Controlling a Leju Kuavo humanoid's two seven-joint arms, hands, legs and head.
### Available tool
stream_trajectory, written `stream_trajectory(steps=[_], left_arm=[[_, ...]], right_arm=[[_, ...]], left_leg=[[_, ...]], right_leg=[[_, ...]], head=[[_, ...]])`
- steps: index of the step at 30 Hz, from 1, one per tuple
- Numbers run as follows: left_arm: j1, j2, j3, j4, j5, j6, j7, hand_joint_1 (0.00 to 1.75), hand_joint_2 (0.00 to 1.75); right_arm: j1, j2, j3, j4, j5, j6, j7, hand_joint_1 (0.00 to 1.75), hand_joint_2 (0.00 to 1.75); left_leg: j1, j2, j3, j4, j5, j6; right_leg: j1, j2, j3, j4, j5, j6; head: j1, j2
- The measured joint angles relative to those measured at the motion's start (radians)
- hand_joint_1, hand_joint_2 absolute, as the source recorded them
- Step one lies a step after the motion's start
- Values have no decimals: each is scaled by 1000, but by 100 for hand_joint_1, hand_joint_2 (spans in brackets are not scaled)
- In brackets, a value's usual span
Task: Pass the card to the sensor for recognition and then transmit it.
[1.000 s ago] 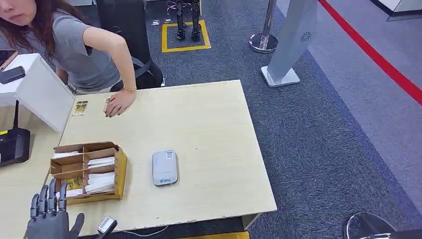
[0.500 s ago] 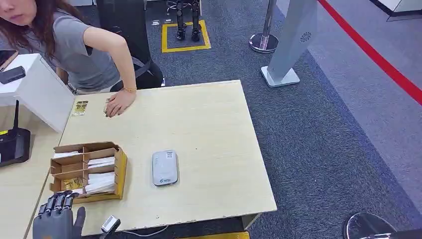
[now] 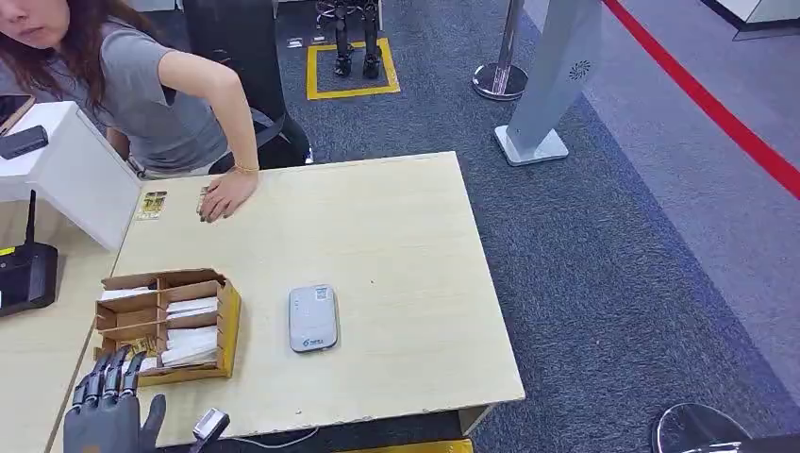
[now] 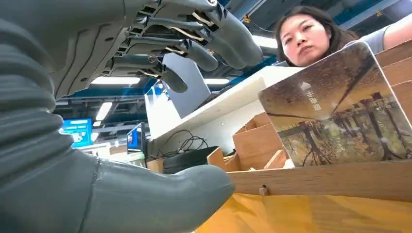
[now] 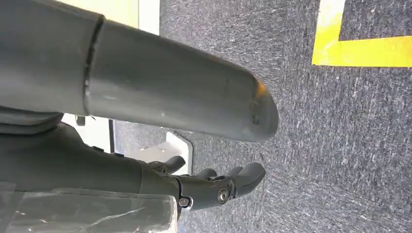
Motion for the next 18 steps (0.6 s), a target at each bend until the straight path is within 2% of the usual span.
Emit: stream_trajectory(steps=[4,11,14,18], left_arm=[[0,0,0,0,0,0,0,37,175],[0,0,0,0,0,0,0,56,175],[0,0,0,0,0,0,0,51,175],[0,0,0,0,1,0,0,54,175]], right_arm=[[0,0,0,0,0,0,0,0,0],[0,0,0,0,0,0,0,0,0],[0,0,0,0,0,0,0,0,0],[0,0,0,0,0,0,0,0,0]], left_leg=[[0,0,0,0,0,0],[0,0,0,0,0,0],[0,0,0,0,0,0],[0,0,0,0,0,0]], right_leg=[[0,0,0,0,0,0],[0,0,0,0,0,0],[0,0,0,0,0,0],[0,0,0,0,0,0]], head=[[0,0],[0,0],[0,0],[0,0]])
